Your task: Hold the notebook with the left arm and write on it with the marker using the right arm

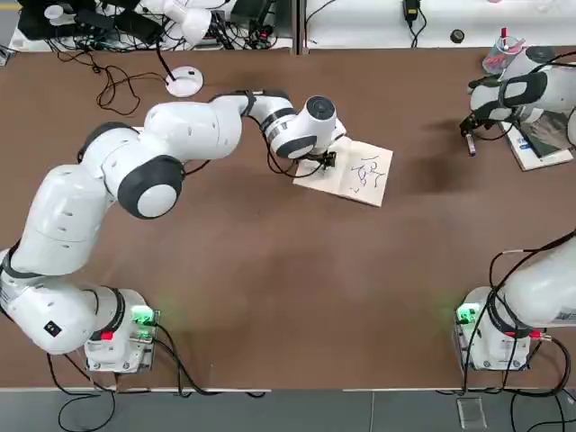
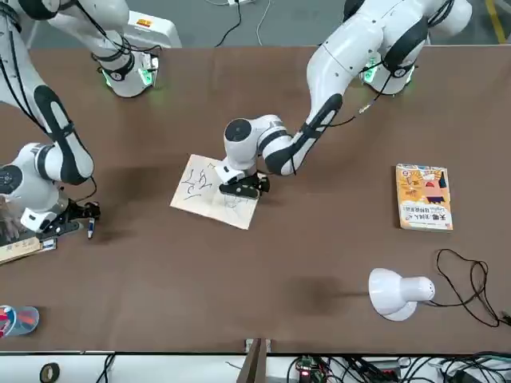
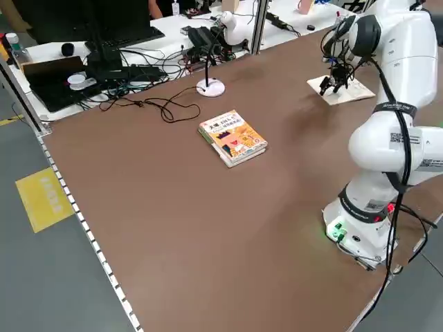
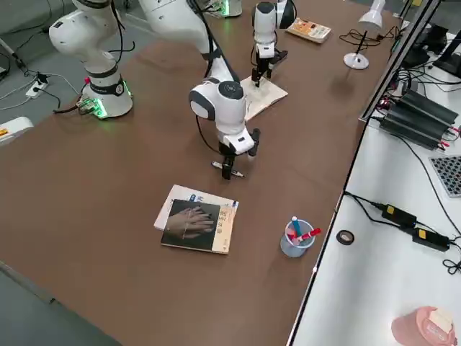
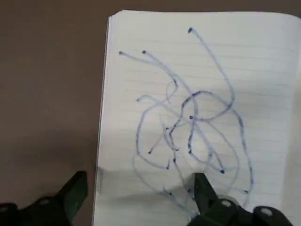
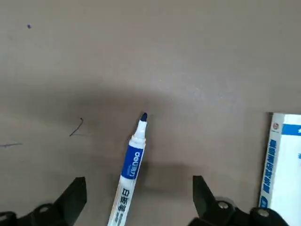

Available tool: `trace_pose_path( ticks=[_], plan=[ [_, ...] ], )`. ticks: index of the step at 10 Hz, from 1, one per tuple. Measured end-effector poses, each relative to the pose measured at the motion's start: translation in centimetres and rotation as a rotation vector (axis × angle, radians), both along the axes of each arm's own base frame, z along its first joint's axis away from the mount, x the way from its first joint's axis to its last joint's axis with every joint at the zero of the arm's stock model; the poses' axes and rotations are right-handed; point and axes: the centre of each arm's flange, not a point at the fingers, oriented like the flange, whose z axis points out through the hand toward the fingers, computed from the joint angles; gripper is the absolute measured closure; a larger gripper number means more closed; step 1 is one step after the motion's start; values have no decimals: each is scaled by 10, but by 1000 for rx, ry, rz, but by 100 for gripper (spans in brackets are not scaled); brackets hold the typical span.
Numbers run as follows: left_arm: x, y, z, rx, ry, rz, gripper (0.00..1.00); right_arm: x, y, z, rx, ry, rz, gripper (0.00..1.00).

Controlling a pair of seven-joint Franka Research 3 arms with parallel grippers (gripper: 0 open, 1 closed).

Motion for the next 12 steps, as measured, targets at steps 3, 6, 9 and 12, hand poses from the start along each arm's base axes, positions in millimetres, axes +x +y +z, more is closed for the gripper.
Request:
trace_pose_path(
  ticks=[3,6,9,12],
  plan=[
    [0,0,0,0,0,-3,0,-2,2,-8,-3,-7,5,0],
    [0,0,0,0,0,-7,0,-3,6,-13,-4,-8,12,1],
    [0,0,0,0,-1,-7,0,-4,9,-15,-4,-3,17,1],
    [0,0,0,0,-1,-7,0,-7,9,-18,-4,1,16,5]
  ],
)
